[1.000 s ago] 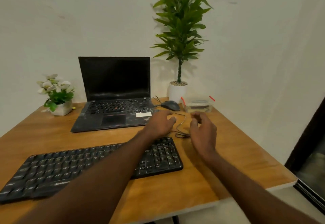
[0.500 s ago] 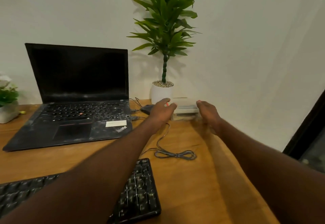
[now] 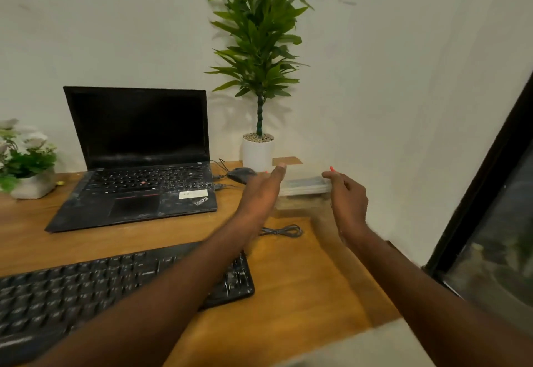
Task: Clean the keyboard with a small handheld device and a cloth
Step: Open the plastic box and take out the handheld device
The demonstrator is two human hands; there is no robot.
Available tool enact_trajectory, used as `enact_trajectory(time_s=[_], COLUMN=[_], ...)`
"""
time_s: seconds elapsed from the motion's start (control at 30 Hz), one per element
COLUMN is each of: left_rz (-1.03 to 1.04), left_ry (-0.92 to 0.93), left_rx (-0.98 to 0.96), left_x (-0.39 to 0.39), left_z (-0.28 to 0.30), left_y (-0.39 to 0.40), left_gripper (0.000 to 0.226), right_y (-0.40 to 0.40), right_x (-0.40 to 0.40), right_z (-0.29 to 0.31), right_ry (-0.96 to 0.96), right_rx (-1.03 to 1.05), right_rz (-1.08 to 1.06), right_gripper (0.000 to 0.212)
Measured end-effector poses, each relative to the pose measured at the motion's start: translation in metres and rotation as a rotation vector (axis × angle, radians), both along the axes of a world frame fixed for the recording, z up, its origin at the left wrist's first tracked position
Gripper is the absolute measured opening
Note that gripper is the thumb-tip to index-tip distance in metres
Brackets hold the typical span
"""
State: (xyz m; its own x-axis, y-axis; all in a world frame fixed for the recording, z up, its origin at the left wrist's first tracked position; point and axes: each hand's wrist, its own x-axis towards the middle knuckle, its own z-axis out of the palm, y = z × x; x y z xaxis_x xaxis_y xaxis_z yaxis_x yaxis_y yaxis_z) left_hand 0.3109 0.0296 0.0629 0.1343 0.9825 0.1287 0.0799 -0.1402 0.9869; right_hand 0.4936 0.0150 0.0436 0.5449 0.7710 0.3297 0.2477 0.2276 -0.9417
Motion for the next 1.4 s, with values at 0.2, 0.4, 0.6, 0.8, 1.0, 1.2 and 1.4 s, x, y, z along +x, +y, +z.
enact_trajectory(time_s=[0.2, 0.4, 0.6, 0.8, 1.0, 1.2, 1.4], left_rz=[0.028, 0.075, 0.077, 0.166, 0.508, 0.641, 0.627], left_ry=[0.095, 0.156, 0.311, 0.39, 0.229, 0.119, 0.205], left_rx=[0.151, 0.135, 0.138, 0.119, -0.005, -0.124, -0.246], left_x=[-0.009, -0.007, -0.004, 0.006, 0.04, 0.052, 0.046], left_z=[-0.006, -0.027, -0.027, -0.026, -0.036, -0.041, -0.041], left_y=[-0.109, -0.149, -0.119, -0.076, -0.055, -0.043, -0.04], left_gripper=[0.074, 0.079, 0.066, 0.039, 0.011, 0.005, 0.017], right_y=[-0.09, -0.124, -0.109, -0.068, -0.067, -0.061, -0.058], right_x=[-0.009, -0.01, -0.005, 0.016, 0.024, 0.027, 0.028], right_z=[-0.007, -0.034, -0.029, -0.032, -0.05, -0.05, -0.051], right_ry=[0.002, -0.042, -0.174, -0.268, -0.252, -0.239, -0.262], right_rx=[0.036, -0.07, -0.151, -0.159, -0.028, -0.022, -0.05], right_rz=[-0.08, -0.177, -0.029, 0.039, 0.027, 0.011, 0.009], right_gripper=[0.029, 0.033, 0.026, 0.031, 0.032, 0.033, 0.035])
